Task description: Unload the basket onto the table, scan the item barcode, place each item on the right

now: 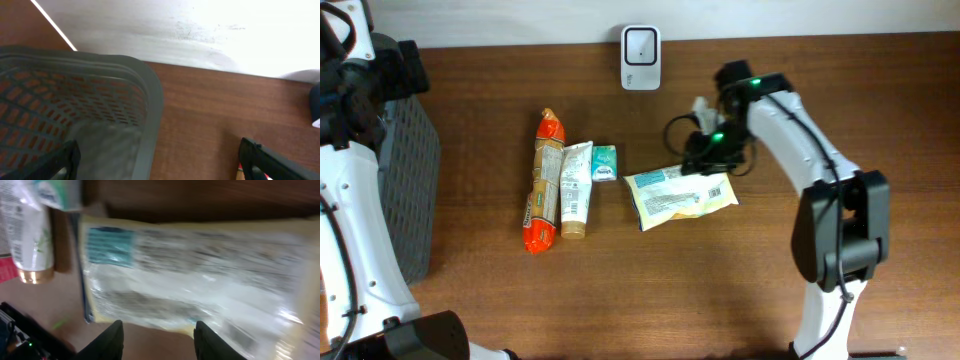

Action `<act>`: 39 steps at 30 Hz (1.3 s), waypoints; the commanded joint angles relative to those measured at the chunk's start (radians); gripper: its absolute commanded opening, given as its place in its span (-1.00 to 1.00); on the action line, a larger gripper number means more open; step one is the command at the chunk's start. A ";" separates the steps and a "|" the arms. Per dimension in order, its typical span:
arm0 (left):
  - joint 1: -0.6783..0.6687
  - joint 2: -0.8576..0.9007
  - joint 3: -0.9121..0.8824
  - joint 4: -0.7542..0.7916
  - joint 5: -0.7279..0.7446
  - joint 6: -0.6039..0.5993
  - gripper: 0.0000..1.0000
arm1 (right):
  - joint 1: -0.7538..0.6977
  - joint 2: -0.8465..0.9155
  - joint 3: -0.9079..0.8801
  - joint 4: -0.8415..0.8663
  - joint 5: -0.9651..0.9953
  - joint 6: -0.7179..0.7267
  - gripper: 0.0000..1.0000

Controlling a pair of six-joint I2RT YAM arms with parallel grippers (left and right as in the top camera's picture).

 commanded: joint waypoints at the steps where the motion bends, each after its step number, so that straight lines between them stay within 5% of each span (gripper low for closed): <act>1: 0.001 -0.017 0.015 0.002 0.003 0.013 0.99 | 0.182 -0.016 0.013 0.088 0.047 0.131 -0.09; 5: 0.001 -0.017 0.015 0.002 0.003 0.013 0.98 | 0.440 0.045 0.007 0.142 0.155 0.309 -0.09; 12: 0.001 -0.017 0.015 0.002 0.003 0.013 0.98 | 0.399 0.051 -0.044 -0.064 0.314 0.346 -0.10; 21: 0.001 -0.017 0.015 0.002 0.003 0.013 0.98 | -0.056 0.051 -0.064 -0.206 0.550 0.335 -0.09; 24: 0.001 -0.017 0.015 0.002 0.003 0.013 0.98 | -0.194 0.051 -0.064 -0.156 0.532 0.307 -0.08; 26: 0.001 -0.017 0.015 0.002 0.003 0.013 0.98 | -0.279 0.048 -0.064 -0.080 0.349 0.219 -0.06; 29: 0.001 -0.017 0.015 0.002 0.003 0.013 0.98 | -0.372 0.024 -0.064 0.006 -0.018 0.099 0.25; 32: 0.001 -0.017 0.015 0.002 0.003 0.013 0.98 | -0.444 -0.120 -0.064 0.015 -0.104 0.048 0.33; 34: 0.001 -0.017 0.015 0.002 0.003 0.013 0.98 | -0.455 -0.312 -0.103 -0.056 -0.056 0.053 0.75; 36: 0.001 -0.017 0.015 0.002 0.003 0.013 0.98 | -0.455 -0.470 -0.299 0.062 -0.058 0.123 0.97; 39: 0.001 -0.017 0.015 0.002 0.003 0.013 0.98 | -0.454 -0.657 -0.718 0.460 -0.135 0.292 0.97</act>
